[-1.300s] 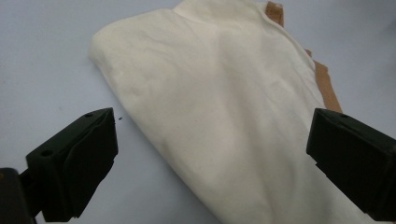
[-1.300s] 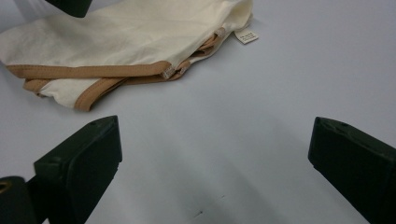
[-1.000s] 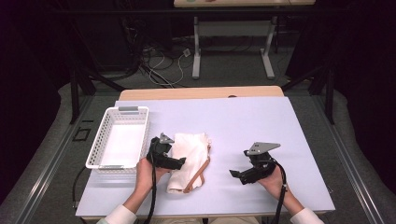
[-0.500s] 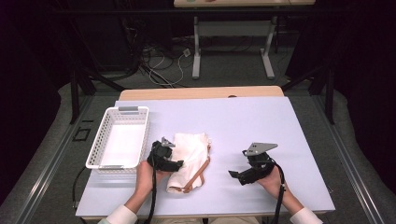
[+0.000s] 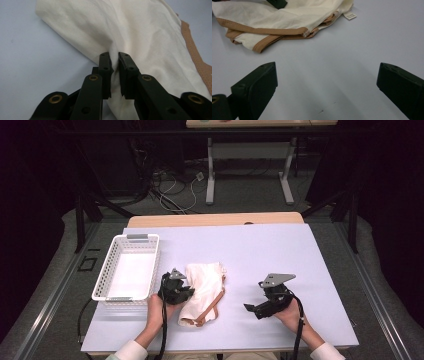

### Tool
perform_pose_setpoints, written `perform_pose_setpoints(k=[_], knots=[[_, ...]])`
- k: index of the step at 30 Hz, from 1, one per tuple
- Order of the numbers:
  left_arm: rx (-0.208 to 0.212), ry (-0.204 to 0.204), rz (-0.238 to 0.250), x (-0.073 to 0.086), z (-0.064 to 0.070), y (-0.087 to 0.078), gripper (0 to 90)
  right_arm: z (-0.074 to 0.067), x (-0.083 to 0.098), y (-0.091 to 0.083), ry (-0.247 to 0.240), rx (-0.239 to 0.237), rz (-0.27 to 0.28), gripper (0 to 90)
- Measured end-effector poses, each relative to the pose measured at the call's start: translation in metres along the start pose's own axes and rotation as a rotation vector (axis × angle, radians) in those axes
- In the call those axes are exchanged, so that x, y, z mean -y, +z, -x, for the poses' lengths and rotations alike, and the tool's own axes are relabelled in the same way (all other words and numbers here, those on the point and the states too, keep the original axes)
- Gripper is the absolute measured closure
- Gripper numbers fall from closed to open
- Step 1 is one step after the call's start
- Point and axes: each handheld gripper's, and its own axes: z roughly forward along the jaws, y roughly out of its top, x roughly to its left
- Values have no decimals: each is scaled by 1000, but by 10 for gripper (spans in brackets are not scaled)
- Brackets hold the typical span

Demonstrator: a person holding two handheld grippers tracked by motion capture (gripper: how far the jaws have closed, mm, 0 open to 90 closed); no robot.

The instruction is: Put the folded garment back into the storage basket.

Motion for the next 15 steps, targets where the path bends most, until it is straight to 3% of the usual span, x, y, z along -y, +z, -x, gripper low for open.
perform_pose_setpoints(k=[7, 11, 13, 15], knots=[[31, -6, 16, 0, -2, -2, 828, 0, 0, -1, 2, -1, 8, 25], [28, -2, 38, 0, -1, -3, 829, 1, 0, -1, -5, 2, 10, 25], [34, 20, 22, -2, -2, -7, 829, 1, 0, -2, -1, 0, 9, 25], [33, 8, 36, -3, 0, -7, 830, 1, 0, -2, -2, 0, 12, 25]])
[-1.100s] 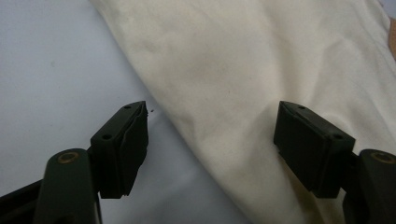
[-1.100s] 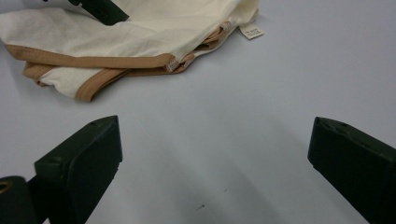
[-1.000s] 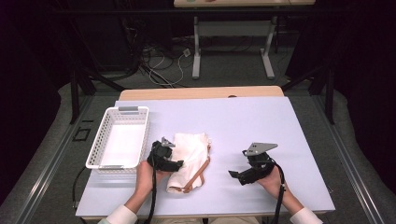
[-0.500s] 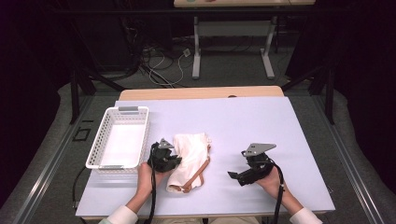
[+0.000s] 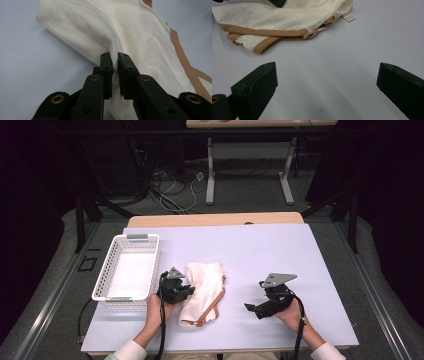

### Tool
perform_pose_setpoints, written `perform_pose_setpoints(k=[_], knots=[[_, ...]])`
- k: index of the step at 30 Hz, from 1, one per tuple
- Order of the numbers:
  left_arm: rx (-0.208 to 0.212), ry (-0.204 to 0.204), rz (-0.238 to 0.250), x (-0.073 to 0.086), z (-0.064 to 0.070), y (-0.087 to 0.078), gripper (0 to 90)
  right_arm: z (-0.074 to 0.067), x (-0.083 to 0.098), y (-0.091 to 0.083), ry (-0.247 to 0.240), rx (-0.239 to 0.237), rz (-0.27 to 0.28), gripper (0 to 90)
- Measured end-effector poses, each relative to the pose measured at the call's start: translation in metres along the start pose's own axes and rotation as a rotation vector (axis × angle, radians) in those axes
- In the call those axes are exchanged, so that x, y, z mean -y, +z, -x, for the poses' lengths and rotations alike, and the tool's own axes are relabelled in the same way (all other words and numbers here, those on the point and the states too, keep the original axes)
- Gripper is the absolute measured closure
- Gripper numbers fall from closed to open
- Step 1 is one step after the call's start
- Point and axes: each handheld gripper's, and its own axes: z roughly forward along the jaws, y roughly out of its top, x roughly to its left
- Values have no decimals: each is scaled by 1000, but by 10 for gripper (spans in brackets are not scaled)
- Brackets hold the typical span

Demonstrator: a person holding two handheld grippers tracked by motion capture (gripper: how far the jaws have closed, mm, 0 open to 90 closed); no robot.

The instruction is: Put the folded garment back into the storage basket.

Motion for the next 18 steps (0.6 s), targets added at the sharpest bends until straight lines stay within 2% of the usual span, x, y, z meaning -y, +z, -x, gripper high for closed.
perform_pose_setpoints(k=[2, 5, 8, 9, 12, 18], knots=[[-4, 14, 3, -1, 0, -1, 830, 1, 0, 0, -6, 1, -5, 24], [-11, 10, 1, -3, 3, -2, 831, 0, 0, -1, -7, 6, -3, 24], [-26, 41, -10, -9, 5, -2, 831, 0, 0, -1, -6, 6, -3, 24], [-17, 24, -3, -10, 6, -1, 832, 0, -1, -1, -11, 9, -7, 24], [-28, 59, -22, -14, 6, -5, 836, 2, -1, -3, -12, 18, 1, 24], [-31, 56, -28, -17, 7, -7, 837, 2, -1, -6, -12, 28, 9, 25]])
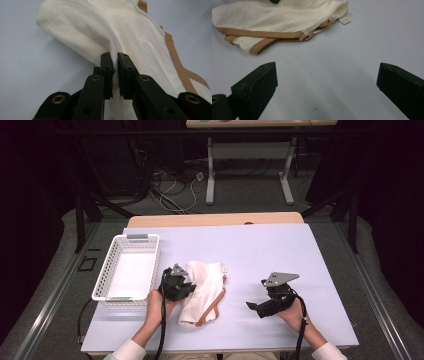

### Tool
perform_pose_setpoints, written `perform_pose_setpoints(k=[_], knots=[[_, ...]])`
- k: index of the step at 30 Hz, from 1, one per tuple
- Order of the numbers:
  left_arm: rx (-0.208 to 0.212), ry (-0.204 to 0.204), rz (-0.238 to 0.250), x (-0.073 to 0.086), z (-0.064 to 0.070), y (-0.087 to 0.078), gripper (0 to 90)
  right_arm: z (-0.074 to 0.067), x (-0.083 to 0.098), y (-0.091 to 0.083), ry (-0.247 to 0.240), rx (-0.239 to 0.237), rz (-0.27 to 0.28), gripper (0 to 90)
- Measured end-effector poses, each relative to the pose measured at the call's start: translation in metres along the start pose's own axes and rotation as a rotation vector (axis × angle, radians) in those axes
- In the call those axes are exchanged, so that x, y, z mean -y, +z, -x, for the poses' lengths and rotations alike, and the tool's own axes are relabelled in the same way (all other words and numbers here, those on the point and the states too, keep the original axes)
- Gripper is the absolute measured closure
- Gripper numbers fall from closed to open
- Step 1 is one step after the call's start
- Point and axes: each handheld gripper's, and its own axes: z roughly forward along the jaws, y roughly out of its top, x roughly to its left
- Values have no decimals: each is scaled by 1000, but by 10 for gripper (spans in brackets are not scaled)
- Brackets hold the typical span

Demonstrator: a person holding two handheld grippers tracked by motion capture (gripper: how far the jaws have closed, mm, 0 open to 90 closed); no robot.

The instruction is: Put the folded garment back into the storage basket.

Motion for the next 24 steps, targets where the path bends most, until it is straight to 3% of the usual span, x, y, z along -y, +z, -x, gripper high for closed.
perform_pose_setpoints(k=[1, 4, 6, 8, 16, 24], knots=[[6, -19, 2, -1, 1, 0, 839, 0, 0, 0, 3, 0, -5, 25], [5, -1, -8, -7, 0, -3, 840, 1, -1, 1, -2, -1, -3, 25], [-1, -13, -6, -9, 2, -4, 838, 0, -1, 1, -5, -3, -7, 25], [-2, 0, -34, -10, 2, -5, 835, -1, -2, 1, -5, -2, -9, 24], [7, -24, -34, -17, 0, -8, 841, 0, -1, -1, -6, -1, -12, 23], [10, 16, -60, -31, 4, -15, 845, 1, -3, -2, -7, -3, -11, 15]])
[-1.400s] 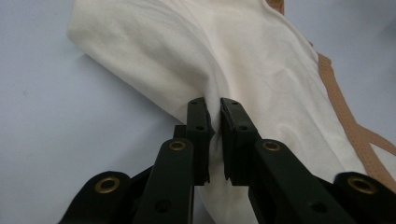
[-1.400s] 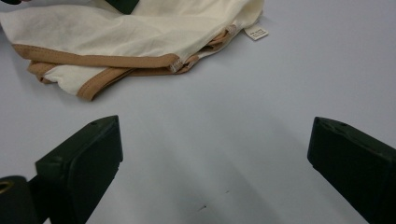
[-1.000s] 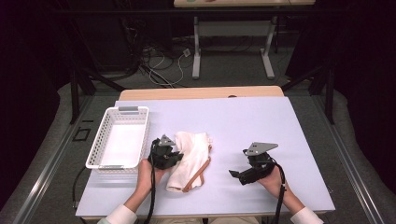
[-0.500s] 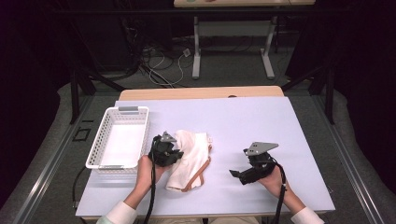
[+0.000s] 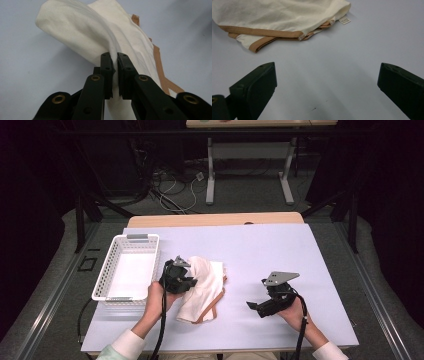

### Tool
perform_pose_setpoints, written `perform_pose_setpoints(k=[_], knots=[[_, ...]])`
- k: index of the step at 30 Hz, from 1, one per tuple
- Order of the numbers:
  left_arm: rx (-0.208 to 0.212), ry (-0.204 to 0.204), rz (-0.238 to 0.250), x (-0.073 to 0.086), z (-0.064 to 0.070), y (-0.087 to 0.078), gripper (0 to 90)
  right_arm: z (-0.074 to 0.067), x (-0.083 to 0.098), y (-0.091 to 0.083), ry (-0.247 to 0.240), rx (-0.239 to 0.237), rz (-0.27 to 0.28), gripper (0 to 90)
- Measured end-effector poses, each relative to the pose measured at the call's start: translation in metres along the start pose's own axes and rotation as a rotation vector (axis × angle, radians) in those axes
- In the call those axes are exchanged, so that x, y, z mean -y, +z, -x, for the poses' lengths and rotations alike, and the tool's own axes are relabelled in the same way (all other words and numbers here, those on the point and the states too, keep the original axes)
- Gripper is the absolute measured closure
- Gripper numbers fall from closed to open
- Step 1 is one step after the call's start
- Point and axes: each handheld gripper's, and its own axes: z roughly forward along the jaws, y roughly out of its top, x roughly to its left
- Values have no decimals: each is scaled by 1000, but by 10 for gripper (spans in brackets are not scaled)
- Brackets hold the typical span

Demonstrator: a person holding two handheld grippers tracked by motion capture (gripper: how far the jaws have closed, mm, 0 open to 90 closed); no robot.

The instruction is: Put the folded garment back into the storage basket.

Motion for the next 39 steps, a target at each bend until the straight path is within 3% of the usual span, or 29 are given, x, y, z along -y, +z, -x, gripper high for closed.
perform_pose_setpoints(k=[11, 20, 29, 39], knots=[[-34, 38, -10, -20, -1, -19, 846, 0, 0, 0, 3, -4, 1, 0], [-105, 90, -70, -28, -6, -34, 845, 0, 1, 2, 3, -7, -2, 0], [-149, 107, -86, -35, -15, -53, 845, 0, 1, 4, 6, -13, -5, 0], [-176, 126, -104, -41, -19, -59, 845, 1, 1, 4, 6, -8, -7, 0]])
